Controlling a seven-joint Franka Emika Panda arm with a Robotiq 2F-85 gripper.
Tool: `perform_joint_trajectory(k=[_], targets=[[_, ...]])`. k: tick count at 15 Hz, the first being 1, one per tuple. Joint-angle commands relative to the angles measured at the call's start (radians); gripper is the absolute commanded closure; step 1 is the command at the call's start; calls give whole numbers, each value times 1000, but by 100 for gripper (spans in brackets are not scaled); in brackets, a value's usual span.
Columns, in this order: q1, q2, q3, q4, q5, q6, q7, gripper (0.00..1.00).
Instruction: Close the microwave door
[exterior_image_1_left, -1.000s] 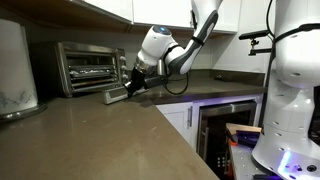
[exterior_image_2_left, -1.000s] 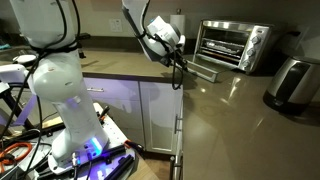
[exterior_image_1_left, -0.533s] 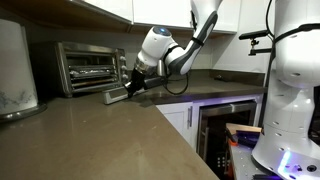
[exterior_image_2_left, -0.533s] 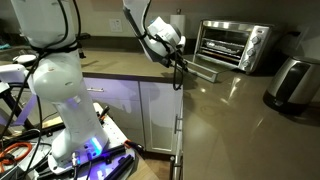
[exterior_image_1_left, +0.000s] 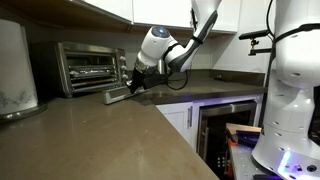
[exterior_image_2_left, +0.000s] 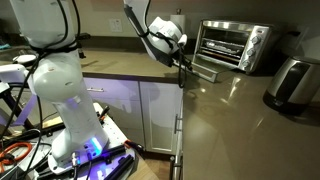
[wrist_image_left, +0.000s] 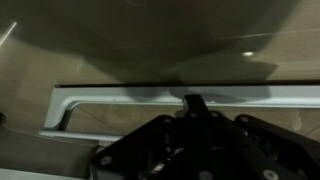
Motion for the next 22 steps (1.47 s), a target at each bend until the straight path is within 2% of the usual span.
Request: perform_joint_trajectory(k=[1, 8, 22], targets=[[1, -24, -5, -2, -45, -29, 49, 100], [2, -42, -14, 12, -101, -62, 87, 100], [22, -98, 11, -21, -22, -142, -11, 100]])
